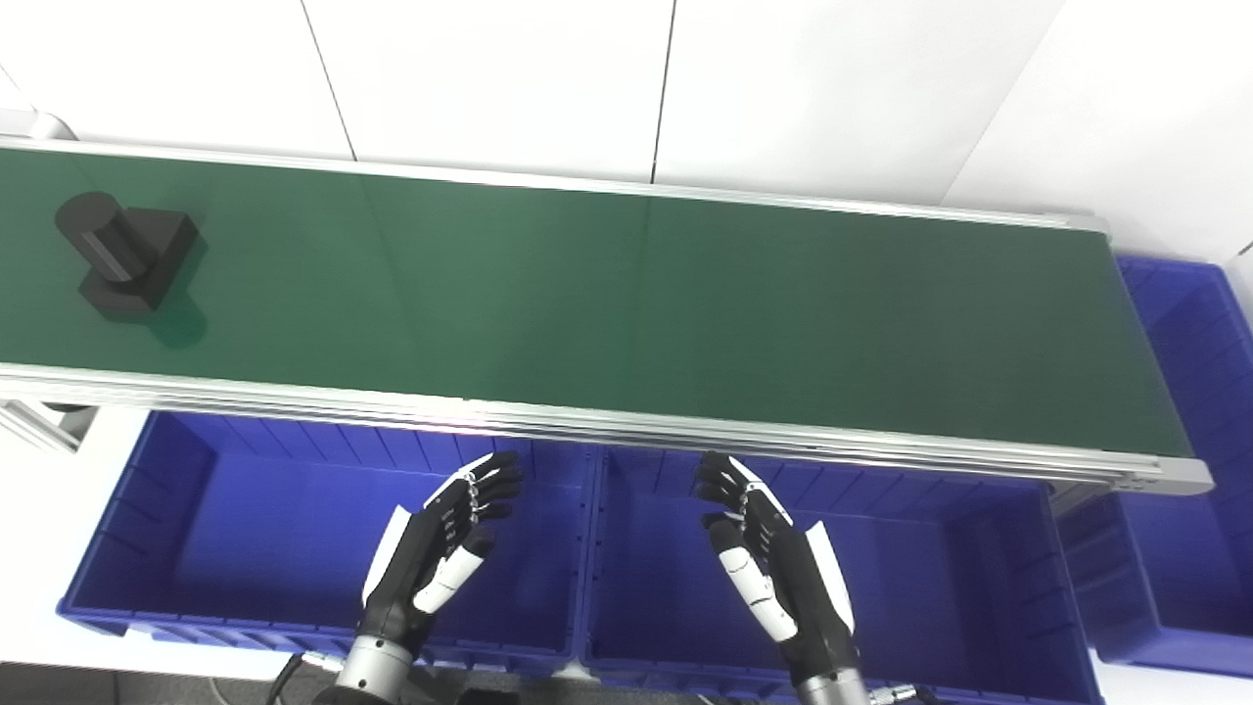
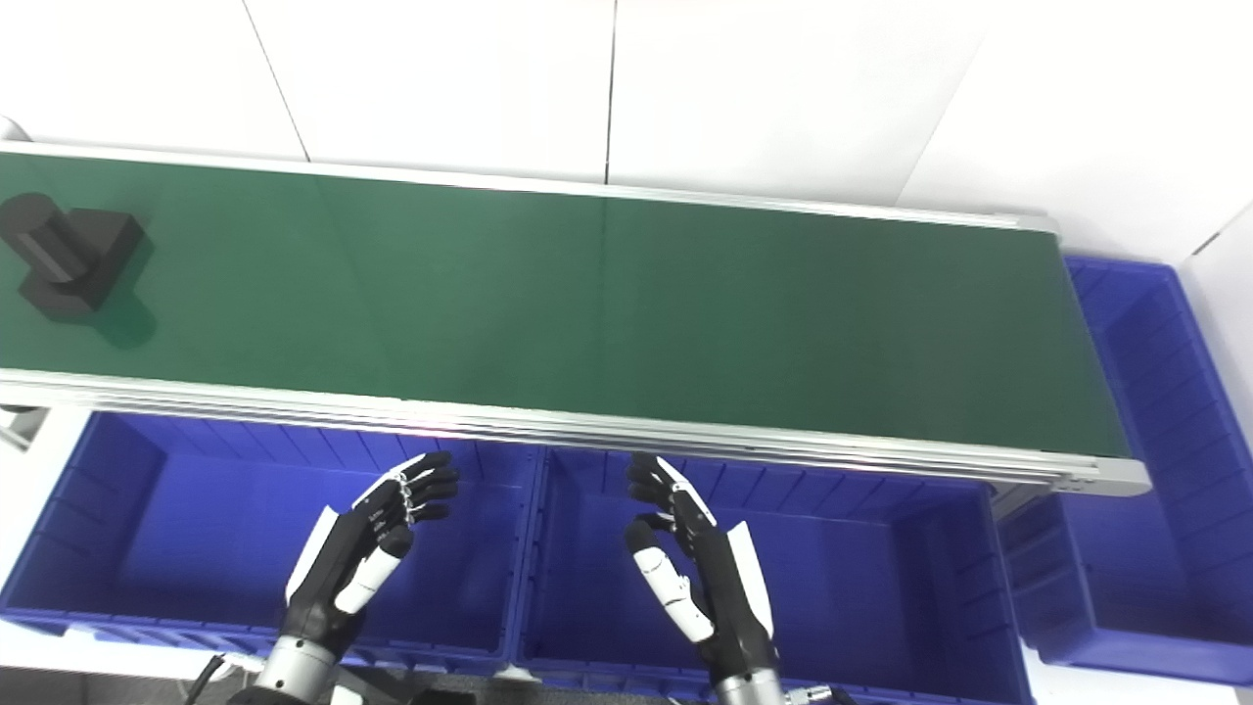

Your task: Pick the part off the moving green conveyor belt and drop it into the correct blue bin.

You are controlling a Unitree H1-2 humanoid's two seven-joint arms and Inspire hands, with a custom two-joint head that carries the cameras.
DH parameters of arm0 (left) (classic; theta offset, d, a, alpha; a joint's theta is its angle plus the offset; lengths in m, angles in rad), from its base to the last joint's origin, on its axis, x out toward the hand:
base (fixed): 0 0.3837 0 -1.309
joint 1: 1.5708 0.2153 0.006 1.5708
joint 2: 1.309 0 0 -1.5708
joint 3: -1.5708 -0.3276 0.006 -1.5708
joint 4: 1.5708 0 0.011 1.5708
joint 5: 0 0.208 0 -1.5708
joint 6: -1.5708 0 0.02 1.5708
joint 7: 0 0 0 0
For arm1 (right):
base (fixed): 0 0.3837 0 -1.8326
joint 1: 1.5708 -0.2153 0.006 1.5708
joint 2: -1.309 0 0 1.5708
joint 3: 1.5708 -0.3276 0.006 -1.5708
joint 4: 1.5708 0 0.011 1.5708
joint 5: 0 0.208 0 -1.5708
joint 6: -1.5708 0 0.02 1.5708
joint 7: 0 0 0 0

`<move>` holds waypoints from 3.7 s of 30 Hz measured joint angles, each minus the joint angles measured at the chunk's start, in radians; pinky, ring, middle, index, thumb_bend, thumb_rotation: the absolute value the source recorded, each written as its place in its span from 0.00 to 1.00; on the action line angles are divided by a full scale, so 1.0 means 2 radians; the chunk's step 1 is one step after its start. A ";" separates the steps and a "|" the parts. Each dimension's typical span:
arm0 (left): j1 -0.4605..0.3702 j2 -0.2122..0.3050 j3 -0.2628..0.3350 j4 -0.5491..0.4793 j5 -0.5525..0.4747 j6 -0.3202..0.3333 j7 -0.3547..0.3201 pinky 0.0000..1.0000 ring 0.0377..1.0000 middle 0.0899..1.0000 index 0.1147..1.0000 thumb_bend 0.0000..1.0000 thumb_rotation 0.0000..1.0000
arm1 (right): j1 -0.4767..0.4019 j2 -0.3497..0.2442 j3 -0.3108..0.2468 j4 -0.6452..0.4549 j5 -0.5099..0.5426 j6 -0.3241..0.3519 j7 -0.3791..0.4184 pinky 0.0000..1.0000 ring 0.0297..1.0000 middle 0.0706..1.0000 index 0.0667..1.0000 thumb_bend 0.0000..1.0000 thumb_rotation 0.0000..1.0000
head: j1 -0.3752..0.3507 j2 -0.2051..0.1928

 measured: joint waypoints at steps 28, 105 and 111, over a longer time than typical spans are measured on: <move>-0.045 -0.007 -0.050 0.081 0.020 -0.002 0.064 0.66 0.71 0.74 0.73 0.93 0.73 | -0.041 -0.023 -0.015 0.086 0.024 -0.036 -0.005 0.68 0.79 0.83 0.87 0.64 0.99 | 0.179 -0.101; -0.062 0.002 -0.081 0.082 0.022 -0.002 0.096 0.67 0.72 0.75 0.76 0.94 0.75 | -0.399 0.000 0.060 -0.028 -0.114 0.240 0.128 0.79 0.85 0.86 0.89 0.63 0.40 | 0.150 -0.041; -0.062 0.001 -0.081 0.082 0.019 -0.002 0.096 0.66 0.72 0.75 0.75 0.95 0.75 | -0.414 0.007 0.072 0.020 -0.118 0.228 0.119 0.76 0.85 0.87 0.89 0.65 0.37 | 0.150 -0.039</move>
